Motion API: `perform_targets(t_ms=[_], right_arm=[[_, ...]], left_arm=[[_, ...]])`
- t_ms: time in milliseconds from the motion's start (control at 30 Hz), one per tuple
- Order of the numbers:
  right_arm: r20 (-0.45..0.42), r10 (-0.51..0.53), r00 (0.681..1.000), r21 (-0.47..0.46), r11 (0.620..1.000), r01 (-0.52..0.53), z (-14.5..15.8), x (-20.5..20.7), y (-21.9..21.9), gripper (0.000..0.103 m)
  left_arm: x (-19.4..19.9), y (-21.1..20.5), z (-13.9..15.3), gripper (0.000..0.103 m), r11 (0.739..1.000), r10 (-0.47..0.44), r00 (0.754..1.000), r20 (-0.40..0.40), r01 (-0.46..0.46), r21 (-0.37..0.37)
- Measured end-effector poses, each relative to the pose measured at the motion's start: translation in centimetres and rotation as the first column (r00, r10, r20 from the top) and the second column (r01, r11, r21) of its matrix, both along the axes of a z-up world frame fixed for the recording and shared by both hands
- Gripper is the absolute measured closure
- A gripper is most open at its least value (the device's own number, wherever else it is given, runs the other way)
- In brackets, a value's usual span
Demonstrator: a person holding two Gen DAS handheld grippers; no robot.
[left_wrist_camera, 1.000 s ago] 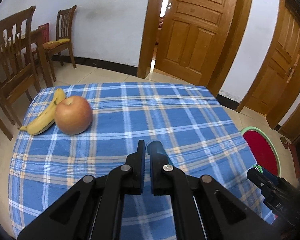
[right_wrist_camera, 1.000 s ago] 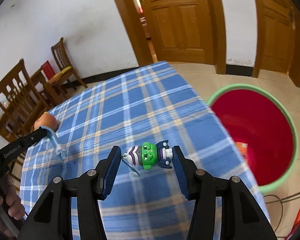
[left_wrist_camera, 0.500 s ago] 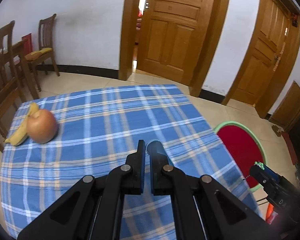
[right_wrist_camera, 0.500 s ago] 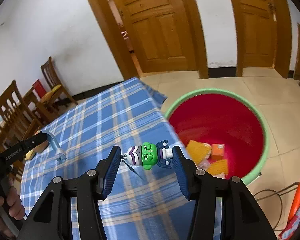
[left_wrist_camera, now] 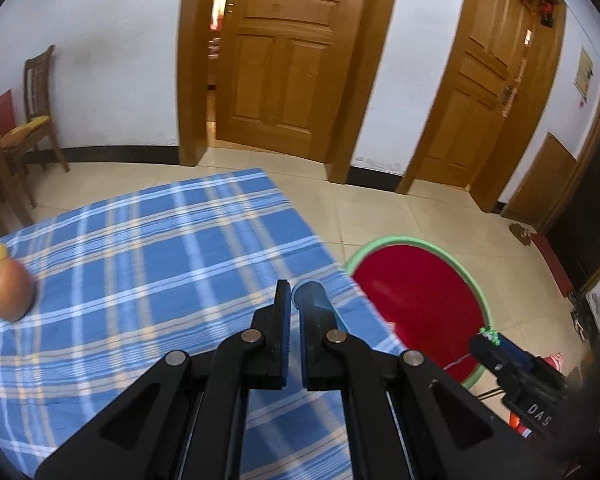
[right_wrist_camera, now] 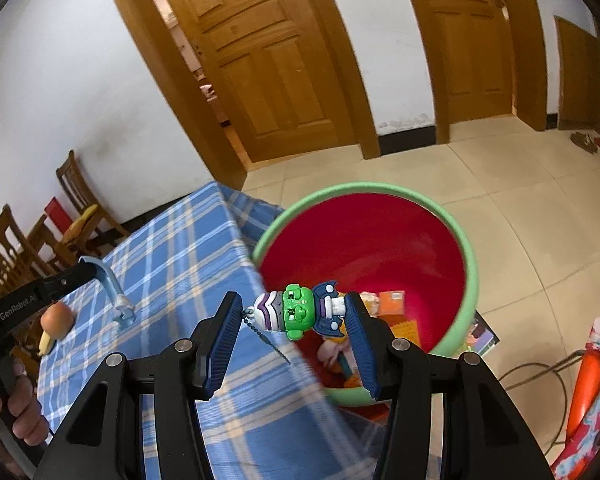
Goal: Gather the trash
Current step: 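Carry blue toy and green figure over the red bucket, then open both grippers to drop toy and figure into the bucket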
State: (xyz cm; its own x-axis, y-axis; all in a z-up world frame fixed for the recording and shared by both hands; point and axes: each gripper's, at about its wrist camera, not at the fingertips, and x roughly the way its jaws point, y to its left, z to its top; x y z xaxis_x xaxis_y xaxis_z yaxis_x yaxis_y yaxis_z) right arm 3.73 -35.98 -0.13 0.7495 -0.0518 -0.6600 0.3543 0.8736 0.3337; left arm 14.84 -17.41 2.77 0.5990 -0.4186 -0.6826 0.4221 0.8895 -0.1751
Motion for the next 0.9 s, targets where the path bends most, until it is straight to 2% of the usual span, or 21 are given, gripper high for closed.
perform_targets(t_ms=[400,633,733,800,900], right_arm=[[-0.036,-0.033,0.999,0.041,0.999,0.034,-2.4,0.0,-3.2,0.048],[-0.048,-0.041,0.998,0.058,0.997,0.044,-3.2,0.0,-4.5,0.048],[-0.048,-0.049,0.998,0.059,0.997,0.052,-3.3,-0.2,-4.8,0.044],[-0.043,-0.052,0.998,0.059,0.997,0.055,-3.2,-0.3,-4.8,0.044],[-0.041,-0.054,0.998,0.060,0.997,0.056,-3.0,-0.4,-4.6,0.043]], left_arm=[[0.8,-8.1,-1.9,0.101,0.993,-0.116,0.993,-0.007,0.116,0.008],[1.4,-10.8,-3.5,0.101,0.989,-0.142,0.989,-0.028,0.143,0.030],[1.7,-11.0,-4.0,0.094,0.990,-0.135,0.990,-0.044,0.137,0.037],[1.8,-10.8,-4.2,0.085,0.991,-0.125,0.991,-0.054,0.127,0.036],[1.8,-10.3,-4.0,0.081,0.993,-0.113,0.992,-0.057,0.115,0.035]])
